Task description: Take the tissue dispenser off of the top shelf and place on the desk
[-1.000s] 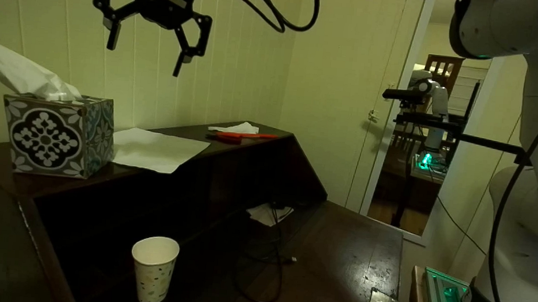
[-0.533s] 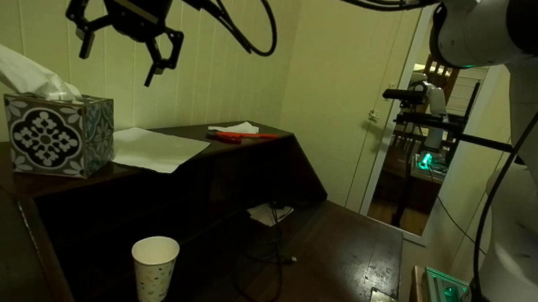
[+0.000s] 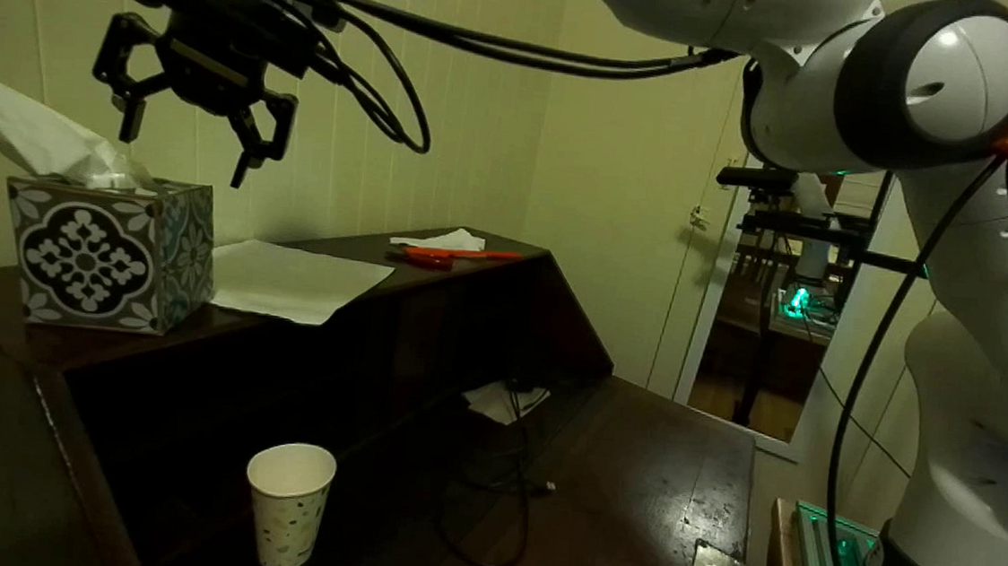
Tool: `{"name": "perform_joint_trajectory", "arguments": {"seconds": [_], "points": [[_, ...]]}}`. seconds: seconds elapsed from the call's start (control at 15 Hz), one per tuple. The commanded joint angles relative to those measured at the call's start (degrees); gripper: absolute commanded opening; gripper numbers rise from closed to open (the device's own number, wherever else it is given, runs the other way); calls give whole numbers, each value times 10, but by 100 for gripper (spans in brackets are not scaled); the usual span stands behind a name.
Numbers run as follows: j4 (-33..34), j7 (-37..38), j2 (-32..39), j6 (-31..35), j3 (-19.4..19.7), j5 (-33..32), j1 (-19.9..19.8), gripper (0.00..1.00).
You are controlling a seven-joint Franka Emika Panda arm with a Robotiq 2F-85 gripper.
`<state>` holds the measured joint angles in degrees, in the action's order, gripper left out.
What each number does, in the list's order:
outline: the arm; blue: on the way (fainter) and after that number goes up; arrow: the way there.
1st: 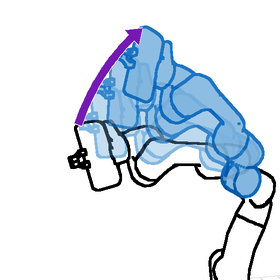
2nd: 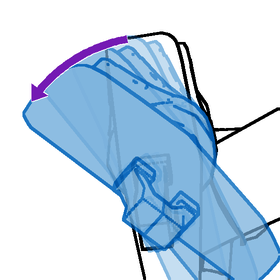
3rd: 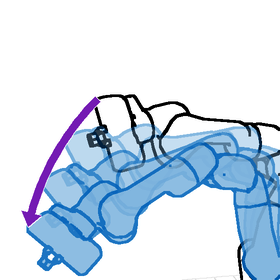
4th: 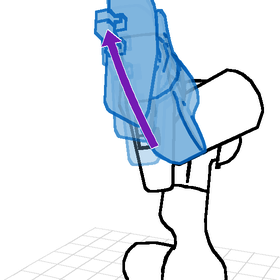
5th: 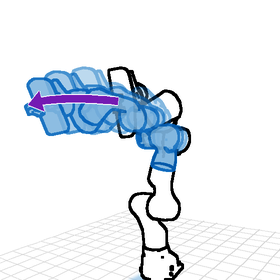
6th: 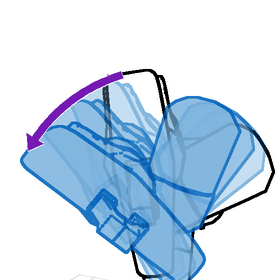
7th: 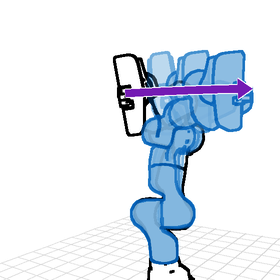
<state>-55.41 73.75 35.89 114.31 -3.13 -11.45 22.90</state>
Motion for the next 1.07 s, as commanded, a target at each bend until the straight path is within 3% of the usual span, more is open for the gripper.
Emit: {"name": "perform_joint_trajectory", "arguments": {"seconds": [0.0, 0.07, 0.33, 0.4, 1.0], "points": [[72, 20, 47, -19, 15, -10, 11, 100], [78, 20, 51, -24, 17, -8, 11, 100], [90, 24, 60, -48, 17, -4, 11, 84], [92, 28, 60, -54, 17, -2, 11, 76], [106, 29, 84, -64, 12, -3, 15, 81]]}}
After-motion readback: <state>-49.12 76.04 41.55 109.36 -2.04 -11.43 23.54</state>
